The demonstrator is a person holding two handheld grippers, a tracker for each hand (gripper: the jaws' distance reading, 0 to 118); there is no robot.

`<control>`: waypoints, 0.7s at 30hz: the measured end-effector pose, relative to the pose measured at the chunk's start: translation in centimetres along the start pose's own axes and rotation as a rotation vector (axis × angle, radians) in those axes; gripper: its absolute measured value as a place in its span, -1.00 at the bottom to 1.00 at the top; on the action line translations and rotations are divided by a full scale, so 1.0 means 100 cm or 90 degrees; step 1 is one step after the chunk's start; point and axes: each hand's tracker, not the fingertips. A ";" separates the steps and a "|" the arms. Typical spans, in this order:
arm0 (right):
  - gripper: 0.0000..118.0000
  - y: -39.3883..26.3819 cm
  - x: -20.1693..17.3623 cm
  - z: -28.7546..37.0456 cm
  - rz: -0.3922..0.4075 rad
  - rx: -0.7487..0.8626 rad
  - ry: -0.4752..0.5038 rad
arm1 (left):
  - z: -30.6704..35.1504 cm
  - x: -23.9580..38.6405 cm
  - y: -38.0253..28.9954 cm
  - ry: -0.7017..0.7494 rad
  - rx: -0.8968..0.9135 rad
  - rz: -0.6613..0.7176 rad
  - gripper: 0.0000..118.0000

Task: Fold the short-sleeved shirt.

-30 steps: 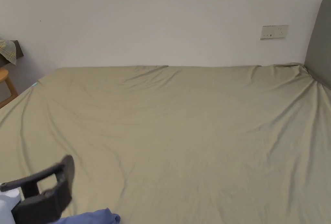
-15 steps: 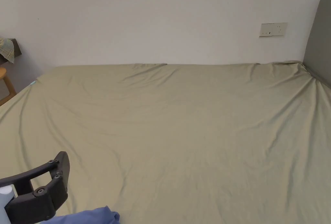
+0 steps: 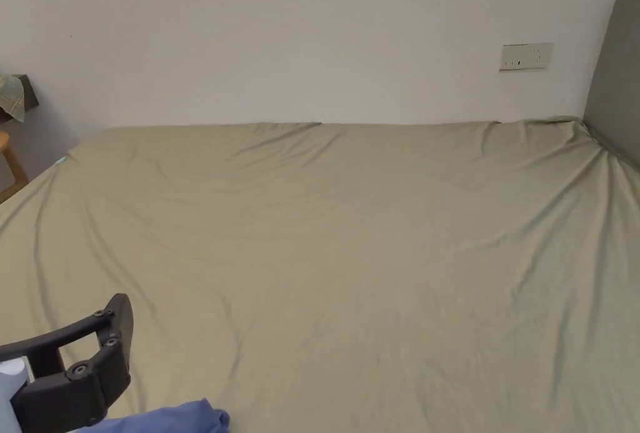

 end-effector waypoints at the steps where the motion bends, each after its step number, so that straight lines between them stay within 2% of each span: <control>1: 1.00 0.000 0.000 0.000 0.001 0.001 0.000 | 0.000 0.000 0.000 -0.001 -0.002 -0.001 1.00; 21: 1.00 0.003 -0.002 -0.002 0.011 0.009 -0.011 | -0.006 0.005 -0.002 -0.009 -0.021 -0.031 1.00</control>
